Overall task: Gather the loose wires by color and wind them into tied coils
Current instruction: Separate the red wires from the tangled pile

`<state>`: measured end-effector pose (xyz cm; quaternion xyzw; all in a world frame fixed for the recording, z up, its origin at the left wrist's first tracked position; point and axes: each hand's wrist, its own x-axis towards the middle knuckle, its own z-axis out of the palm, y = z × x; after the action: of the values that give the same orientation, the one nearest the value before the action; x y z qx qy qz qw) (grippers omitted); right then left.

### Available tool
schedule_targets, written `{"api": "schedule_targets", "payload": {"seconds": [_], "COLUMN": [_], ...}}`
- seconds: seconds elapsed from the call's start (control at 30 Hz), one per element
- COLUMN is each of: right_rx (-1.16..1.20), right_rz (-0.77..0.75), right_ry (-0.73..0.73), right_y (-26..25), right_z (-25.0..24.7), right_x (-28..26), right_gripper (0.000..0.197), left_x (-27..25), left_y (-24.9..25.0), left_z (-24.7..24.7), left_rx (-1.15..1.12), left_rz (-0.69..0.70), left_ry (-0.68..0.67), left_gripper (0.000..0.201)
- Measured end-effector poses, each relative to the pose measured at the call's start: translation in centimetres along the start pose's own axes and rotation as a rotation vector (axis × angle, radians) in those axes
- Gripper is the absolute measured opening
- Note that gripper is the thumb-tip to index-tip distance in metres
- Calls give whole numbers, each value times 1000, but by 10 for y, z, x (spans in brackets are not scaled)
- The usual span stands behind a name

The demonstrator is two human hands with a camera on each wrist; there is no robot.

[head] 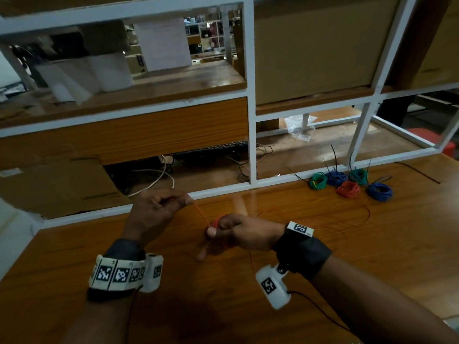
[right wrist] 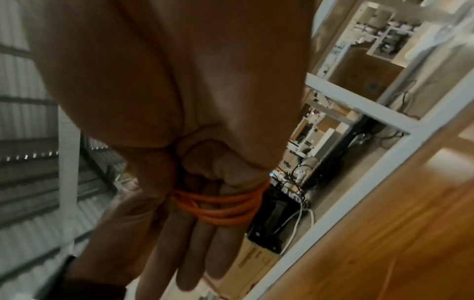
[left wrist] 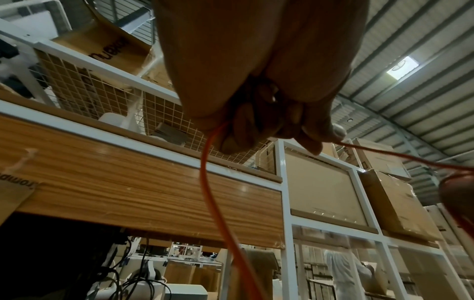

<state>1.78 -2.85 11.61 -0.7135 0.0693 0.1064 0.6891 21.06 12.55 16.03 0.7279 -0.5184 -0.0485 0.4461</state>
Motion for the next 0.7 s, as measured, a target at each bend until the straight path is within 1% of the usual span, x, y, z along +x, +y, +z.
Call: {"api": "schedule_targets", "payload": {"seconds": [0.07,0.13,0.2,0.27,0.3,0.33,0.37,0.4,0.43,0.47,0.5,0.53,0.57,0.6,0.63,0.67,0.7], "right_rx": [203,440,601,750,829,914,989,1055,1099,1112,1073,962,777,540,289,52,-160], "right_rz": [-106,-188,-277,-399,-449,-486,-512,-531,-548,-567,-585,-602,-595,-564,-505,-420,-309], "right_ry": [-110,-212,-245,-230,-194,-148,-86,-13,80,193,325,468,631,795,928,1000,986], "right_y": [-3,-9,-18,-28,-33,-38,-43,-48,-52,-54,-53,-50,-44,-35,-24,-13,-3], "right_z": [2,10,17,20,21,20,19,18,16,12,7,0,-7,-15,-23,-32,-39], "right_x": [-4,-8,-11,-10,-9,-7,-5,-2,0,3,5,7,11,15,18,21,20], "right_gripper": [31,31,29,28,29,32,35,38,38,39,38,37,36,35,33,32,29], "left_x": [5,10,9,0,-5,-11,-18,-24,-31,-36,-41,-46,-50,-52,-53,-53,-53], "left_y": [3,2,-2,3,-1,-3,-4,-4,0,-2,-1,-2,-5,-7,-9,-13,-14], "left_z": [0,4,14,28,41,55,66,76,83,91,96,98,96,93,89,83,75], "left_rx": [-78,-158,-229,-197,-177,-202,-112,-78,-91,-131,-164,-157,-146,-142,-120,-86,-36], "left_rz": [-4,-52,-121,-130,-81,-71,-41,-76,-50,-78,-100,-123,-154,-173,-182,-170,-155], "left_ry": [14,40,6,-60,-96,-139,-165,-199,-250,-268,-277,-290,-299,-290,-295,-301,-299], "left_gripper": [13,12,9,15,17,16,15,16,14,10,12,16,18,16,16,16,18]}}
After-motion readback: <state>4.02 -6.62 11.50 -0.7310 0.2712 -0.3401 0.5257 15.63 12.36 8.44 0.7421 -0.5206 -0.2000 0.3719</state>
